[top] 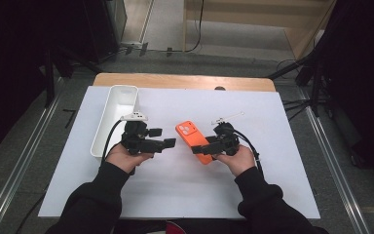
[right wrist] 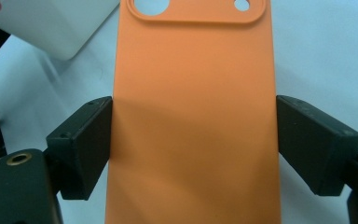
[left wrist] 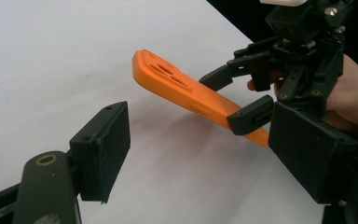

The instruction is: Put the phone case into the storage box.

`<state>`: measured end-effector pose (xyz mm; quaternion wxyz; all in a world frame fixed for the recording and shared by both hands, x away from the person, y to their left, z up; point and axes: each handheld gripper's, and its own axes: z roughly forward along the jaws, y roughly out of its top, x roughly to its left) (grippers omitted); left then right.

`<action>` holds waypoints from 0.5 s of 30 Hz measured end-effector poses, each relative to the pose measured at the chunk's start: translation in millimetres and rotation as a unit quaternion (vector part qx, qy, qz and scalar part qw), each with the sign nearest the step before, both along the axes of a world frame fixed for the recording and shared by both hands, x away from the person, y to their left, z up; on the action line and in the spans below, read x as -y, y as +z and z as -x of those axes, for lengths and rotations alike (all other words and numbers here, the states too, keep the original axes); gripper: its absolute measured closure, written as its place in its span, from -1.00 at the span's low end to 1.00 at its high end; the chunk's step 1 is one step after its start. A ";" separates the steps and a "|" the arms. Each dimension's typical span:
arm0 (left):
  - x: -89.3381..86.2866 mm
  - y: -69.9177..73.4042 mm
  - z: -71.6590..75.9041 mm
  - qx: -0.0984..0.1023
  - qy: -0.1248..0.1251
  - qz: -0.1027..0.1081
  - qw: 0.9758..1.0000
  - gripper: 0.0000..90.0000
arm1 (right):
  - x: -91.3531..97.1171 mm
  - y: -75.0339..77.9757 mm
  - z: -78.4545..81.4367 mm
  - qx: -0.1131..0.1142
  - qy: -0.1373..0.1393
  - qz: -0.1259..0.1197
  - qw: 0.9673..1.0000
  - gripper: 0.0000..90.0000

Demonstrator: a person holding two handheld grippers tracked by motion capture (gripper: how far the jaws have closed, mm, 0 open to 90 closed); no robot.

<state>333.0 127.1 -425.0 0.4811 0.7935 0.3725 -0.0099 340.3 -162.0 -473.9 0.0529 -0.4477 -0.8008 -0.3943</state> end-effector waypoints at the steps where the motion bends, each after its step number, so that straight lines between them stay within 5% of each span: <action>1: 0.4 -0.2 -0.8 -0.001 0.001 -0.001 1.000 -0.53 | -2.3 -1.0 -0.4 0.000 -0.003 -0.005 1.000 -0.68; 15: 8.7 -1.1 -17.7 -0.012 0.035 -0.023 0.999 -0.45 | -10.3 -0.9 -1.3 0.014 -0.033 -0.008 0.999 -0.68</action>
